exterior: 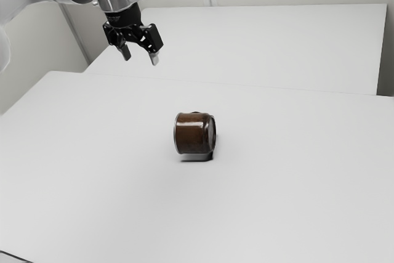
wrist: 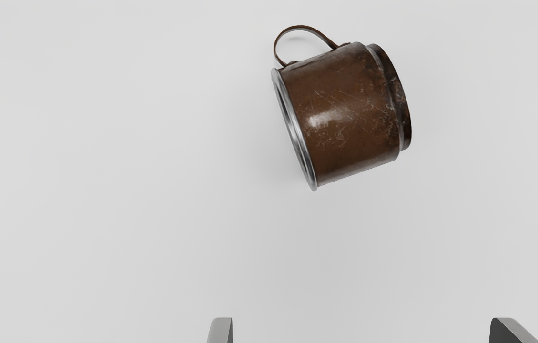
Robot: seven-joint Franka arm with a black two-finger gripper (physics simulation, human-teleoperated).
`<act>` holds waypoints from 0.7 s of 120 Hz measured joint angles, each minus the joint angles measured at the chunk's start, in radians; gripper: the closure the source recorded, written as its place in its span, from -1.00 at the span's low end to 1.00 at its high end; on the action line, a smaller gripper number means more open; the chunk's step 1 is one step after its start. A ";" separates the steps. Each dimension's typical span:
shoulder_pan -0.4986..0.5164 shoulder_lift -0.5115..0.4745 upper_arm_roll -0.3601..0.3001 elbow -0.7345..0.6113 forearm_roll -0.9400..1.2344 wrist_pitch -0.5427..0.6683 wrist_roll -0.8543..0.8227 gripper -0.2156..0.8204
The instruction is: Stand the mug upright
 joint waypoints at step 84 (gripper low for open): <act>-0.017 -0.025 0.063 -0.251 -0.241 0.155 0.051 -0.55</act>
